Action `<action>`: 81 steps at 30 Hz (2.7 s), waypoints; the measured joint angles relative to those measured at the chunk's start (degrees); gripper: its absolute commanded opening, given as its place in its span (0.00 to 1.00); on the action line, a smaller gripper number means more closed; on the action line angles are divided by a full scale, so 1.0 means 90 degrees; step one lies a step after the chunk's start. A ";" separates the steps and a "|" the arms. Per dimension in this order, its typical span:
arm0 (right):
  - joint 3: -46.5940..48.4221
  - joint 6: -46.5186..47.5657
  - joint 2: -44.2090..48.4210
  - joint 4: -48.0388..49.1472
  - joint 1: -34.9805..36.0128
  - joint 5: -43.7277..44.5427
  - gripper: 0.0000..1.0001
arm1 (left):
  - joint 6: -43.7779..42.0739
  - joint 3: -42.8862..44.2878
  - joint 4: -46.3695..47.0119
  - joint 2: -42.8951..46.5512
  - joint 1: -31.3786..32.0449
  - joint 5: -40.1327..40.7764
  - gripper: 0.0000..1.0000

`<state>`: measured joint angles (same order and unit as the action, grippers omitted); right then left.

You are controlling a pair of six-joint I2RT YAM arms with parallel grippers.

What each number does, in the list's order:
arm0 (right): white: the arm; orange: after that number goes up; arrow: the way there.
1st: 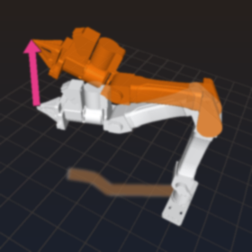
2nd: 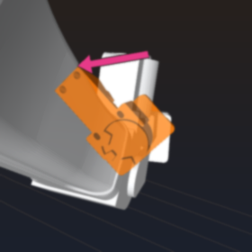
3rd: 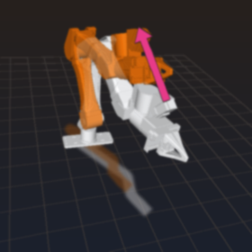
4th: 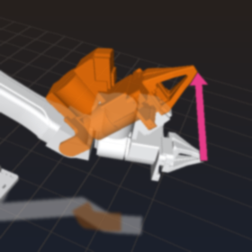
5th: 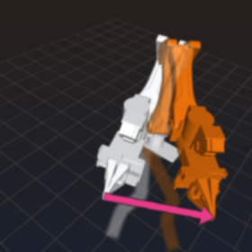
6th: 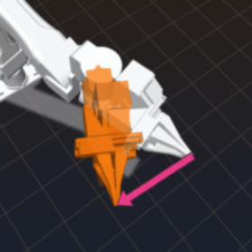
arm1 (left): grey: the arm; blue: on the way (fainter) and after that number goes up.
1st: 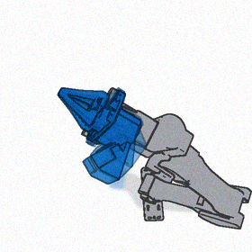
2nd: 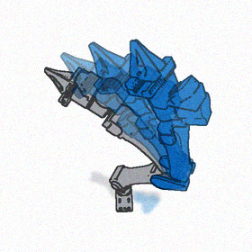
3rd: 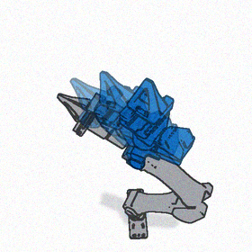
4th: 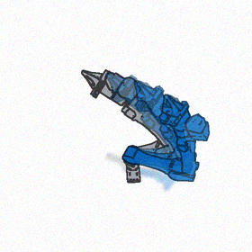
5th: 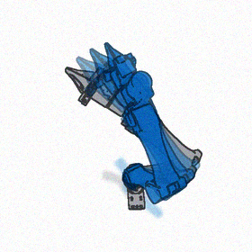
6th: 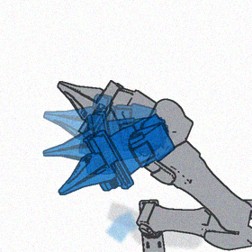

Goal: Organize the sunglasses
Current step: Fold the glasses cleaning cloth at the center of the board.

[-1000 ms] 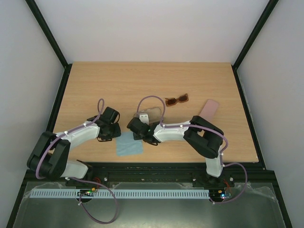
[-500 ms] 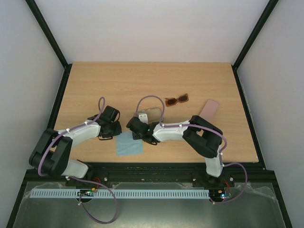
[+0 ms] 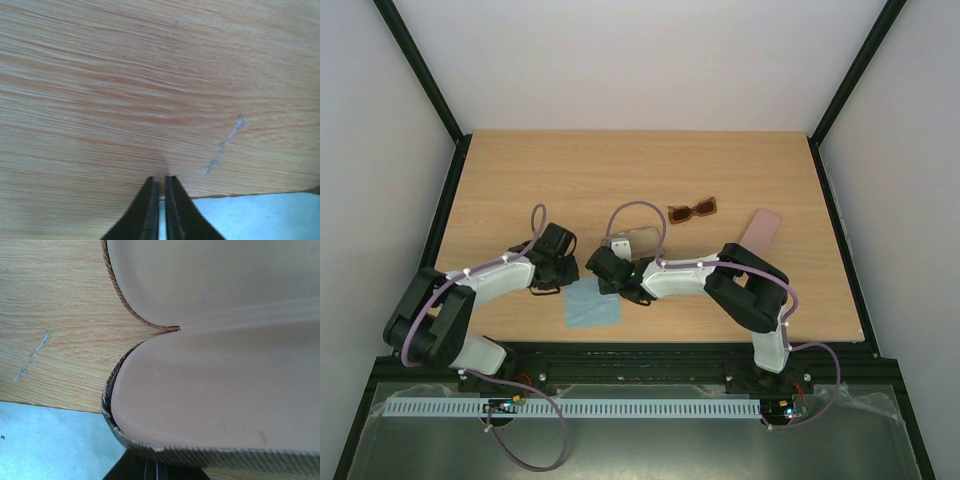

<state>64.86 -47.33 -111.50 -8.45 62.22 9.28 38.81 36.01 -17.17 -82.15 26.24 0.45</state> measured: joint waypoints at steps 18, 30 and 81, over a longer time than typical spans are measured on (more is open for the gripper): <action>-0.0002 -0.0005 0.0000 -0.0002 0.0000 0.0022 0.09 | 0.0318 0.0046 -0.0695 0.0189 0.0449 0.0566 0.25; -0.0078 -0.0005 0.0002 0.0189 0.0000 -0.0027 0.07 | 0.0301 0.0202 -0.0546 -0.0092 0.0483 0.0593 0.14; -0.1394 0.0019 0.1362 0.0974 -0.0180 -0.1258 0.01 | 0.0692 -0.0165 -0.1673 0.1486 0.0750 -0.0036 0.02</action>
<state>52.31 -47.16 -99.24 0.32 60.60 -2.04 45.04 34.52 -32.23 -68.77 32.99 0.12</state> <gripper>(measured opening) 0.015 0.023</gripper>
